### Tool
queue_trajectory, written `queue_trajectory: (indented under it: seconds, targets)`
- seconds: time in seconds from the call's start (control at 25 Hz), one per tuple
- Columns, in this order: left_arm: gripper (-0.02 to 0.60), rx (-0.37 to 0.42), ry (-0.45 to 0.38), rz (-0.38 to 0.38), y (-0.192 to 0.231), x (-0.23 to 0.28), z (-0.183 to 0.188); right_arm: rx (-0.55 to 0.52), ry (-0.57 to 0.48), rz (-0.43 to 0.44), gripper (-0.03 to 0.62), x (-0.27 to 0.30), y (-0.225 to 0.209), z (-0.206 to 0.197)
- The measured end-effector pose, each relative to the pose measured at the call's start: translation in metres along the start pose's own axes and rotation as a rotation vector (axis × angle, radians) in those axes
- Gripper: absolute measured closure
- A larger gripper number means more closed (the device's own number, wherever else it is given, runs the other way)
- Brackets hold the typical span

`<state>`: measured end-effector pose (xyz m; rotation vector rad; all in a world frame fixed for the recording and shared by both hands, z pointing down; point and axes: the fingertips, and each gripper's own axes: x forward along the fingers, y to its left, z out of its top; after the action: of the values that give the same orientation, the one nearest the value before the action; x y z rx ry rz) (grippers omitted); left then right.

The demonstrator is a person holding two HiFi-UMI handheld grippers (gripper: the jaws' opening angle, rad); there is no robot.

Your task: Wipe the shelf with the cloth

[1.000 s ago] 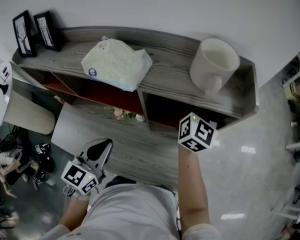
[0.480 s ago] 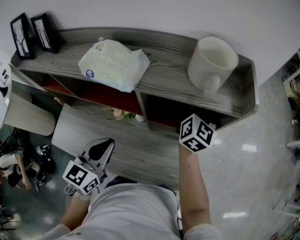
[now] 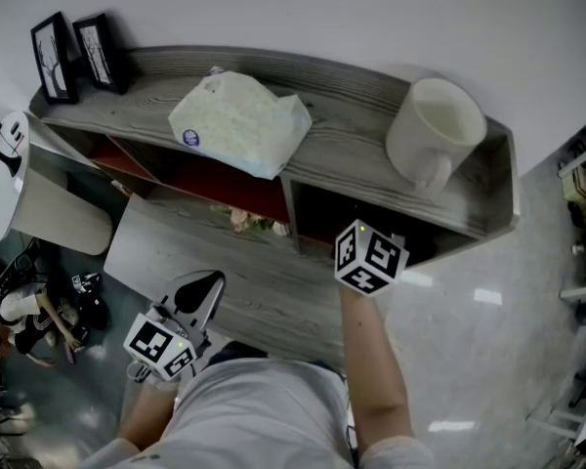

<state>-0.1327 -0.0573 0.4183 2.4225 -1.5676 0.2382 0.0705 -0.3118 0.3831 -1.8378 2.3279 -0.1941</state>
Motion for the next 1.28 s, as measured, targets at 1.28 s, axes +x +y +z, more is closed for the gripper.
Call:
queue_trajectory:
  seconds: [1.28]
  targets:
    - [0.568, -0.023, -0.006, 0.051, 0.009, -0.012, -0.006, -0.117, 0.293, 0.248, 0.484, 0.016, 0.074, -0.078]
